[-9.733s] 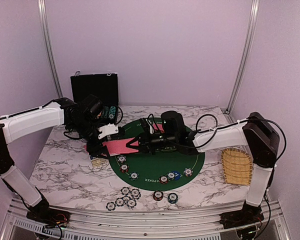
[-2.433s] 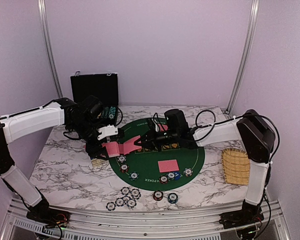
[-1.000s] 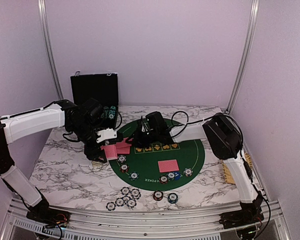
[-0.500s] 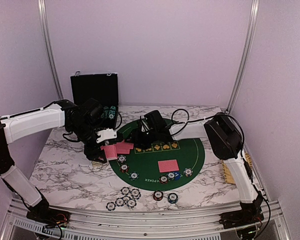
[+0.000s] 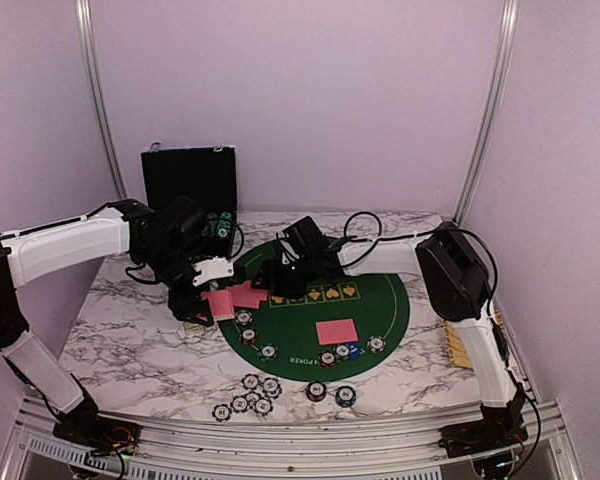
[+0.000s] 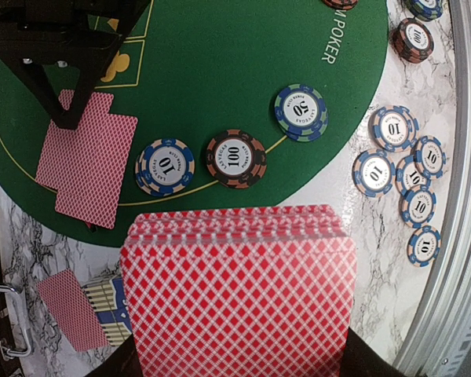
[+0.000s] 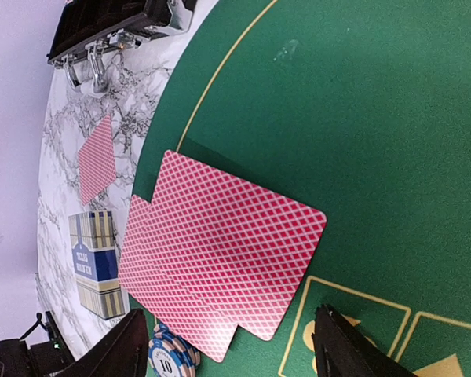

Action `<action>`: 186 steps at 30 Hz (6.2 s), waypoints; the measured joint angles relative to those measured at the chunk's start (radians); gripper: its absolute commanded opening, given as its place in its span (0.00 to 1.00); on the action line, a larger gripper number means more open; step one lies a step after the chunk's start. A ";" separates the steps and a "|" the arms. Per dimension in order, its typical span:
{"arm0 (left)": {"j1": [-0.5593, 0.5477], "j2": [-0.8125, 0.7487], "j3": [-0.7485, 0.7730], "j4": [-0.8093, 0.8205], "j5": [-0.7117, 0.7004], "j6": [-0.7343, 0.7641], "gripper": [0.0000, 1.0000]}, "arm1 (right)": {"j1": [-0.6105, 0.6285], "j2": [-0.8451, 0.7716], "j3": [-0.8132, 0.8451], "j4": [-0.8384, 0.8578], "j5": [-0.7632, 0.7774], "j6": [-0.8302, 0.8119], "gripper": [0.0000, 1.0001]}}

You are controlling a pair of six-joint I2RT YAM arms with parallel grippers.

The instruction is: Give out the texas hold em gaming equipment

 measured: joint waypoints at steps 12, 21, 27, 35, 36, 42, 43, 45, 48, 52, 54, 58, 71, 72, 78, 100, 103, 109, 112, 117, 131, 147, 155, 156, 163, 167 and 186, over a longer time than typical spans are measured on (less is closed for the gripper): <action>0.000 0.000 0.000 0.000 0.000 0.000 0.04 | 0.000 -0.002 -0.023 0.074 -0.112 0.051 0.71; 0.000 0.000 0.000 0.000 0.000 0.000 0.04 | 0.000 -0.008 -0.061 0.151 -0.179 0.083 0.76; 0.000 -0.010 0.000 0.000 0.000 0.000 0.04 | -0.008 -0.168 -0.279 0.232 -0.203 0.111 0.84; 0.000 -0.011 0.004 -0.001 0.000 0.000 0.04 | 0.004 -0.418 -0.491 0.429 -0.259 0.170 0.88; 0.000 -0.011 0.006 -0.002 0.000 0.000 0.04 | 0.010 -0.424 -0.503 0.450 -0.266 0.180 0.89; 0.000 -0.011 0.012 -0.004 0.001 0.000 0.04 | 0.070 -0.413 -0.529 0.515 -0.306 0.229 0.89; 0.000 -0.011 0.013 -0.004 0.001 0.000 0.04 | 0.079 -0.407 -0.529 0.532 -0.312 0.240 0.89; 0.000 -0.011 0.015 -0.004 0.001 -0.001 0.04 | 0.093 -0.393 -0.530 0.564 -0.324 0.261 0.89; 0.000 -0.011 0.020 -0.005 0.000 -0.001 0.04 | 0.105 -0.374 -0.537 0.608 -0.337 0.291 0.89; 0.000 -0.011 0.021 -0.006 0.001 -0.001 0.04 | 0.113 -0.350 -0.537 0.643 -0.348 0.320 0.89; 0.000 -0.011 0.021 -0.007 0.001 -0.001 0.04 | 0.116 -0.342 -0.537 0.661 -0.352 0.335 0.89; 0.000 -0.011 0.026 -0.007 0.002 -0.001 0.04 | 0.129 -0.314 -0.526 0.694 -0.360 0.360 0.90; 0.000 -0.011 0.027 -0.006 0.011 -0.008 0.04 | 0.162 -0.190 -0.414 0.764 -0.376 0.445 0.91; 0.002 -0.012 0.029 -0.006 0.011 -0.008 0.04 | 0.162 -0.183 -0.404 0.767 -0.377 0.452 0.91; 0.002 -0.012 0.031 -0.007 0.014 -0.012 0.04 | 0.169 -0.124 -0.340 0.790 -0.380 0.484 0.91; 0.001 -0.012 0.031 -0.008 0.016 -0.012 0.04 | 0.180 0.011 -0.172 0.746 -0.387 0.529 0.91; 0.001 -0.012 0.031 -0.011 0.016 -0.012 0.04 | 0.180 0.011 -0.172 0.739 -0.385 0.520 0.90; 0.001 -0.012 0.031 -0.015 0.016 -0.011 0.04 | 0.174 0.010 -0.177 0.739 -0.379 0.500 0.86; 0.001 -0.012 0.031 -0.015 0.016 -0.011 0.04 | 0.171 0.000 -0.190 0.741 -0.377 0.492 0.84; 0.001 -0.012 0.031 -0.015 0.016 -0.011 0.04 | 0.164 -0.021 -0.211 0.737 -0.374 0.475 0.82; 0.000 -0.012 0.031 -0.019 0.016 -0.011 0.04 | 0.150 -0.068 -0.262 0.718 -0.367 0.431 0.77; -0.001 -0.012 0.031 -0.022 0.016 -0.008 0.03 | 0.138 -0.142 -0.332 0.674 -0.365 0.398 0.73; -0.001 -0.012 0.031 -0.022 0.016 -0.004 0.03 | 0.132 -0.182 -0.369 0.649 -0.367 0.397 0.73; -0.001 -0.012 0.031 -0.022 0.016 -0.004 0.03 | 0.132 -0.188 -0.377 0.648 -0.366 0.397 0.72; -0.001 -0.012 0.031 -0.022 0.016 -0.004 0.03 | 0.130 -0.242 -0.425 0.629 -0.367 0.384 0.60; -0.001 -0.012 0.031 -0.022 0.016 -0.004 0.03 | 0.127 -0.262 -0.437 0.621 -0.367 0.374 0.52; -0.001 -0.012 0.031 -0.022 0.016 -0.004 0.03 | 0.109 -0.328 -0.483 0.601 -0.367 0.352 0.13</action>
